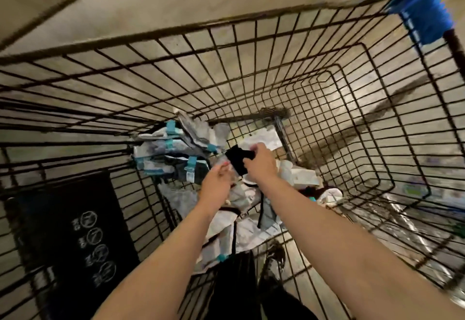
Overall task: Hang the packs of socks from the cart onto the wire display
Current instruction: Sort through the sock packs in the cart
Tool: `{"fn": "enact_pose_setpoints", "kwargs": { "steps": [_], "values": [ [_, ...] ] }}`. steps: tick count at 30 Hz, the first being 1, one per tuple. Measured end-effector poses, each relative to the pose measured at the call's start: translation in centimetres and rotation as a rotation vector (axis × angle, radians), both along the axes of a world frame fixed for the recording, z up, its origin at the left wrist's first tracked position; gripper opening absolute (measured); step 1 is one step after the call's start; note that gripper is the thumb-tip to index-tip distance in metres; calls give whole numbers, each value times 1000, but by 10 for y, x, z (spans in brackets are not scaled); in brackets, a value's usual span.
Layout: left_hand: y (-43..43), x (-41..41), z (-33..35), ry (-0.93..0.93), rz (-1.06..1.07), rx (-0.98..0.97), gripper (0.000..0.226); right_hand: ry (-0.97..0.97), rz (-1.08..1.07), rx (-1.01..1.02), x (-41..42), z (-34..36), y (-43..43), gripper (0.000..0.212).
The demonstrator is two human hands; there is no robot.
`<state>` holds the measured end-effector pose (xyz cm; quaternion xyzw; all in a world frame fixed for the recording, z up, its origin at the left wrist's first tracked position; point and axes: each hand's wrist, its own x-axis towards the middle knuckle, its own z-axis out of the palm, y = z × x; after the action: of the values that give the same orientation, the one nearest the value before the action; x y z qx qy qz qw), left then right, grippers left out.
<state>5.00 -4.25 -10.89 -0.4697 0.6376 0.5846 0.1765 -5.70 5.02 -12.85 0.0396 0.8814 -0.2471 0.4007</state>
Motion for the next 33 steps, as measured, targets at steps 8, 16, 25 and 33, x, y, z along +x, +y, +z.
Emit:
{"fn": "enact_pose_setpoints", "kwargs": {
  "steps": [8, 16, 25, 33],
  "values": [
    [-4, 0, 12, 139, 142, 61, 46, 152, -394, -247, 0, 42, 3, 25],
    [2, -5, 53, 301, -1, 67, 52, 76, -334, -386, 6, 88, 12, 17],
    [-7, -25, 7, 113, -30, -129, 33, -92, -510, -148, -11, 44, 23, 37],
    [-16, -41, -32, 44, -195, -50, 42, -146, -690, -221, -18, -12, -12, 63]
  ]
}}
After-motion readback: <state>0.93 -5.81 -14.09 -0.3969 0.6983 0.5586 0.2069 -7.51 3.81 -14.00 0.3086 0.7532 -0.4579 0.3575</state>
